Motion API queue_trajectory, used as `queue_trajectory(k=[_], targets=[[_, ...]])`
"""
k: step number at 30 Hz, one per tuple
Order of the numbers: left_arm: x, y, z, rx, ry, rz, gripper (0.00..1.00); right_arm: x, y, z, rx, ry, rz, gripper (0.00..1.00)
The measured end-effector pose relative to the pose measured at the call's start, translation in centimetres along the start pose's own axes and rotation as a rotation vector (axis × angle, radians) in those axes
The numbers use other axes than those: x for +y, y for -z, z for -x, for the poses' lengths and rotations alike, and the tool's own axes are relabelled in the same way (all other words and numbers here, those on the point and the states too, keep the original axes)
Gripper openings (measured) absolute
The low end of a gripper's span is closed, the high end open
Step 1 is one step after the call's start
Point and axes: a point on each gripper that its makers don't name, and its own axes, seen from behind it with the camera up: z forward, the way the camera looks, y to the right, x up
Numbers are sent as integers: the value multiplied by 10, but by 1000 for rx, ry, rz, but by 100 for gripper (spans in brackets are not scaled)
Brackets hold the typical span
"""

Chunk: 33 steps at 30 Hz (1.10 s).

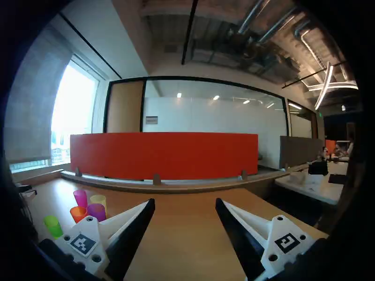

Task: Pour water

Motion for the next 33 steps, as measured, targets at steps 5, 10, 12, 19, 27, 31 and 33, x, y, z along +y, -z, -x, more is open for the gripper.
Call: queue_trajectory(k=[5, 10, 12, 19, 27, 31, 33], targets=[[0, 0, 0, -1, 0, 0, 93, 4, -1, -5, 13, 18, 7, 100], [0, 0, 0, -1, -1, 0, 93, 0, -4, -12, 41, 41, 0, 100], [0, 0, 0, -1, -1, 0, 93, -3, -5, -12, 50, 46, -7, 100], [0, 1, 1, -1, -1, 0, 93, -17, -10, 5, 55, 64, -23, 100], [0, 0, 0, -1, -1, -1, 93, -31, -15, 21, 78, 101, -31, 100], [0, 1, 0, -1, -1, 0, 93, -38, -16, 31, 79, 82, -55, 100], [0, 1, 0, -1, -1, 0, 93, -39, -17, 38, 70, 69, -62, 100]])
